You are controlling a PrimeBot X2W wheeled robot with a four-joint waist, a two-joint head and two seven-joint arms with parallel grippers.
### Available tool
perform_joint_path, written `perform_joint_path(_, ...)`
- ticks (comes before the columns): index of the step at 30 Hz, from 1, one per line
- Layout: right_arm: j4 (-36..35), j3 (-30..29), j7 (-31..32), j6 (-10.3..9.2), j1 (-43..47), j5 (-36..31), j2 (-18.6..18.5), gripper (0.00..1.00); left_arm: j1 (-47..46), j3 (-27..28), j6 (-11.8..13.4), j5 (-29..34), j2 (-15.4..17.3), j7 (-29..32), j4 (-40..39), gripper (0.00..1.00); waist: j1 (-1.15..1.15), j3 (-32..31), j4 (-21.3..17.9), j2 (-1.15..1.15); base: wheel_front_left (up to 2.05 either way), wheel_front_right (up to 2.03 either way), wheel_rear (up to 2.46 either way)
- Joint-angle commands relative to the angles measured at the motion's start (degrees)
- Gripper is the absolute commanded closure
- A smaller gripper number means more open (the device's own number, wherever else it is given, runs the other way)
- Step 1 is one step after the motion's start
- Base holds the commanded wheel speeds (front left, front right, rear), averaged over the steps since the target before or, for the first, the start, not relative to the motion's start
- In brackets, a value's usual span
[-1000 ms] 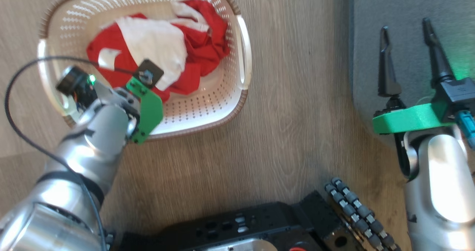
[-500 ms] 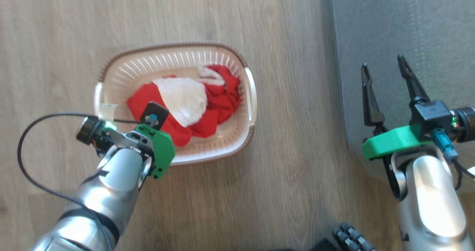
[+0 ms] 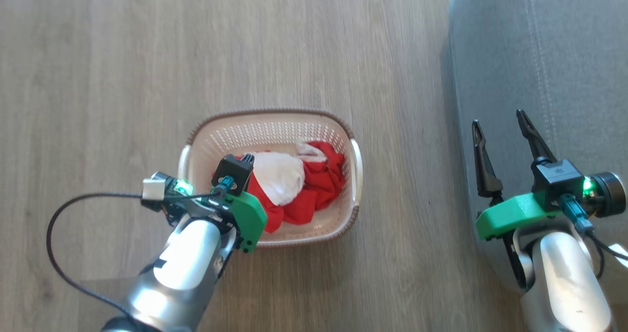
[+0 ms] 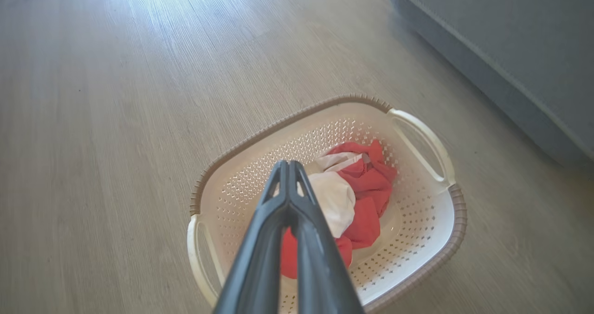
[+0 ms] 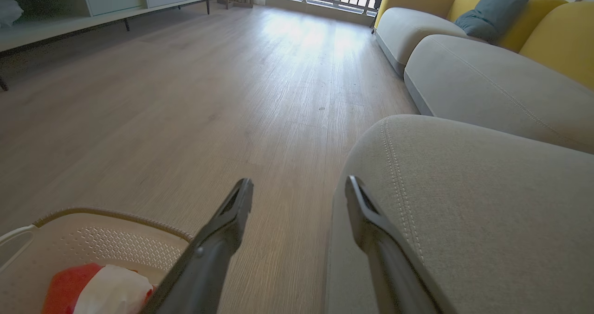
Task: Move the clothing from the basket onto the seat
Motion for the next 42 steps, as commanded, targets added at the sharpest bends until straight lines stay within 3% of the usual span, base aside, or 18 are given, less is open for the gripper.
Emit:
perform_joint_path(1,-1.9,1.3,0.0,0.40,0.6,0.5,-0.6,0.00,0.4,2.8,0.7,-0.4,1.3,-0.7,-3.7,1.00,0.00,-2.8,1.7,0.00,0.00,0.00,0.00)
perform_joint_path(11,-6.5,2.2,0.0,0.40,4.2,2.6,-0.6,0.00,14.4,16.6,1.1,0.3,0.3,-0.7,-32.9,1.00,0.00,-11.0,5.5,0.00,0.00,0.00,0.00)
perform_joint_path(19,-10.6,1.9,0.0,0.40,6.8,3.9,-0.6,0.00,23.5,22.1,1.0,4.3,-0.8,-0.7,-49.9,1.00,0.00,-14.1,7.2,0.00,0.00,0.00,0.00)
perform_joint_path(21,-11.4,1.6,0.0,0.40,7.6,4.1,-0.6,0.00,25.4,22.5,0.8,5.1,-0.9,-0.7,-52.4,0.51,0.00,-14.6,7.6,0.00,0.00,0.00,0.00)
perform_joint_path(22,-11.6,1.4,0.0,0.40,7.9,4.1,-0.6,0.00,26.4,22.5,0.6,4.8,-1.0,-0.7,-53.1,0.00,0.00,-14.8,7.7,0.00,0.00,0.00,0.00)
perform_joint_path(42,-10.6,1.3,0.0,0.40,9.5,4.5,-0.6,0.00,29.9,21.6,-0.5,2.0,-1.0,-0.7,-54.1,0.00,0.00,-15.1,8.6,0.00,0.00,0.00,0.00)
